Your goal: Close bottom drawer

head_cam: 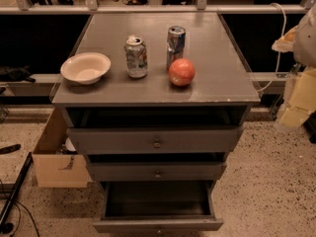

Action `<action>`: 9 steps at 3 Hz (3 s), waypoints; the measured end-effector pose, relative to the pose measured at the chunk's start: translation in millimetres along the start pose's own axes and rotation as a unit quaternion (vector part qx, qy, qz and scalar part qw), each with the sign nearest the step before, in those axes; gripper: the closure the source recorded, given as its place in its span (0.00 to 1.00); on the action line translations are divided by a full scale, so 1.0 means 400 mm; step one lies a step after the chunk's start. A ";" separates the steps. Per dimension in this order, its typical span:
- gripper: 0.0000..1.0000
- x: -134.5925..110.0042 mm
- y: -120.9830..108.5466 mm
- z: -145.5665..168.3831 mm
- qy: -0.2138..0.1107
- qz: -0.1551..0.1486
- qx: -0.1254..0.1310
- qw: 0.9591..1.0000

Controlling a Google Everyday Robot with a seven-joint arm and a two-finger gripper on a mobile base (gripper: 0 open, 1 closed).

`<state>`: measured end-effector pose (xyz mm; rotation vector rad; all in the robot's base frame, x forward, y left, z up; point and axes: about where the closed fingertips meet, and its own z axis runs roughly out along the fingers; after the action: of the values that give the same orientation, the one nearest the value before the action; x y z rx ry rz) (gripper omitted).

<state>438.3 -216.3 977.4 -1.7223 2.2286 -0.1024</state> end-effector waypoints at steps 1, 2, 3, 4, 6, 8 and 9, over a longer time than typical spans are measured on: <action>0.00 0.000 0.000 0.000 0.000 0.000 0.000 1.000; 0.00 -0.002 0.005 0.014 -0.028 0.010 0.010 1.000; 0.00 0.003 0.123 0.096 -0.120 0.062 0.016 0.991; 0.00 -0.007 0.217 0.213 -0.185 0.075 0.013 0.980; 0.00 -0.079 0.263 0.364 -0.281 0.098 0.016 0.955; 0.00 -0.053 0.326 0.577 -0.292 0.191 0.006 0.937; 0.00 -0.021 0.366 0.696 -0.294 0.226 0.006 0.929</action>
Offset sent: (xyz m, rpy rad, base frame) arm -0.0010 0.0091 -0.0352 0.3616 -0.1939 -0.0625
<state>385.8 -130.5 679.3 -0.9989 2.0663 0.4458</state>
